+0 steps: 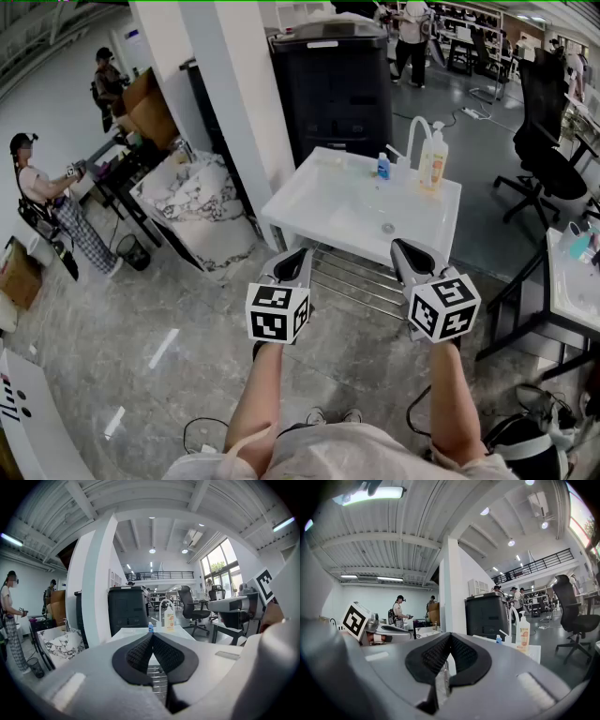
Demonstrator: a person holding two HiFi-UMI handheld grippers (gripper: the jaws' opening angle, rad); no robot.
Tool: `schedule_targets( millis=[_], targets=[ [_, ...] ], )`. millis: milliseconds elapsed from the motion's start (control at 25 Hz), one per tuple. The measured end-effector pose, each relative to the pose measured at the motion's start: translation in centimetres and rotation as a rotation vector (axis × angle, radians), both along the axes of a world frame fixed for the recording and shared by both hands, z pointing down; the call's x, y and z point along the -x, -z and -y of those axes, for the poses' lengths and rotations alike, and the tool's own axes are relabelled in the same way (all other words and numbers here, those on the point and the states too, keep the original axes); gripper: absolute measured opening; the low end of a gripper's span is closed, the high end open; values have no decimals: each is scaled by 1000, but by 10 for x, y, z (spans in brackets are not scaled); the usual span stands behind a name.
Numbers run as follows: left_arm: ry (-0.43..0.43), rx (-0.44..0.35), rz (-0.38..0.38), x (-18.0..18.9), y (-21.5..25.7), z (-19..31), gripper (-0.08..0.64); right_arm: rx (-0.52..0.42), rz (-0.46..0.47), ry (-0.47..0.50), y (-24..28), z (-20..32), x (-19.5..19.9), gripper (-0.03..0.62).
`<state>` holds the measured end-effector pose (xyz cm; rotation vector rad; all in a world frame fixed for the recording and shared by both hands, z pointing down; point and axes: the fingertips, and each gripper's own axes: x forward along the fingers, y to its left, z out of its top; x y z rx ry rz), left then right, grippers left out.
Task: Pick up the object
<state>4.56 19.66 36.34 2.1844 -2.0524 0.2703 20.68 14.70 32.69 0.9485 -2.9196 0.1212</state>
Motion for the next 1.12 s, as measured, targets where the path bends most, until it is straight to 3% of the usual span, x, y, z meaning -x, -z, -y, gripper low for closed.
schedule_targets(
  millis=[760,1120],
  targets=[
    [58,10,-29,-4,-13,8,9,-11,19,33,-4,6,-4,3],
    [44,13,-47,7,-24,28,54,4,10,30,-15,26,10,3]
  ],
)
